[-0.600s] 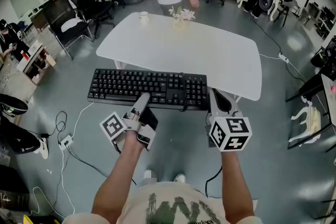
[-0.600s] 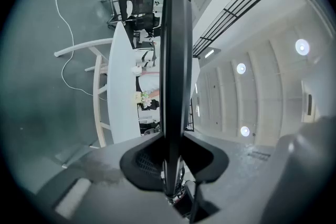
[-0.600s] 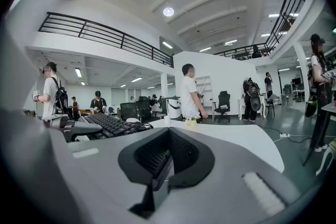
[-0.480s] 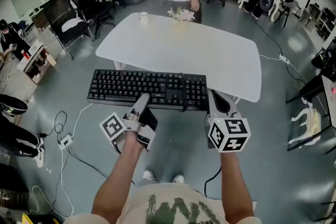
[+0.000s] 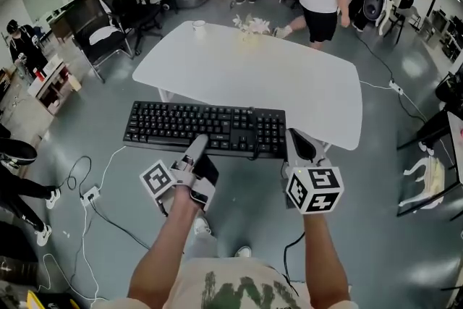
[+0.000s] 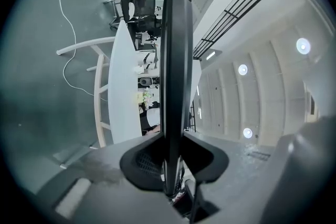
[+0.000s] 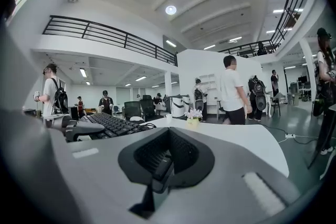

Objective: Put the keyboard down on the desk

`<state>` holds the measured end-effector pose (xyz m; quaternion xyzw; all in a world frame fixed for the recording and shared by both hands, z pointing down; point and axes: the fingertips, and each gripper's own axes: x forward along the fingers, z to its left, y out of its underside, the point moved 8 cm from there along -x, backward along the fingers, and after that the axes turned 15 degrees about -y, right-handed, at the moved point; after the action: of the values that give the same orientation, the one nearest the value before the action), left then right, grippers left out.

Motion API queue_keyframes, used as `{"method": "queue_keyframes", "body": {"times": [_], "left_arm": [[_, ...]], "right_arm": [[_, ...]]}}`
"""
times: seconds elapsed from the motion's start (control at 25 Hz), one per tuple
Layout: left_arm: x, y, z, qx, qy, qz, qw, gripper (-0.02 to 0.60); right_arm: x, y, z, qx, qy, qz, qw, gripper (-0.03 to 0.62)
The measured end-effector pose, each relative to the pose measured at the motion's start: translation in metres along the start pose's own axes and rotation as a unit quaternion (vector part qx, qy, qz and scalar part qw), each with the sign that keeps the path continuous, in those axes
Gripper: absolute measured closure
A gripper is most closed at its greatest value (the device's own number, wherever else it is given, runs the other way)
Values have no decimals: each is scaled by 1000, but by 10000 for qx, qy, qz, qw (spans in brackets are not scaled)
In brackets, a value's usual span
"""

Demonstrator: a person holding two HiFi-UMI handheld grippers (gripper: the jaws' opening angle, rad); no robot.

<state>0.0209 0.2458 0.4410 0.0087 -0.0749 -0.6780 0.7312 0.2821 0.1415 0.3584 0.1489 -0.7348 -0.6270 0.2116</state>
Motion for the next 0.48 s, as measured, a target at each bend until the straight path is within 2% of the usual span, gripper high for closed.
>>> {"method": "queue_keyframes", "body": {"times": [0.24,0.48], "left_arm": [[20,-19,11,-19,25,120,9999,492],[68,-68,9,-104,94,368,9992,492]], "right_arm": [[23,7,-3,-13,90,16,10000,595],[76,-10,-16,6,397,78,9992,595]]}}
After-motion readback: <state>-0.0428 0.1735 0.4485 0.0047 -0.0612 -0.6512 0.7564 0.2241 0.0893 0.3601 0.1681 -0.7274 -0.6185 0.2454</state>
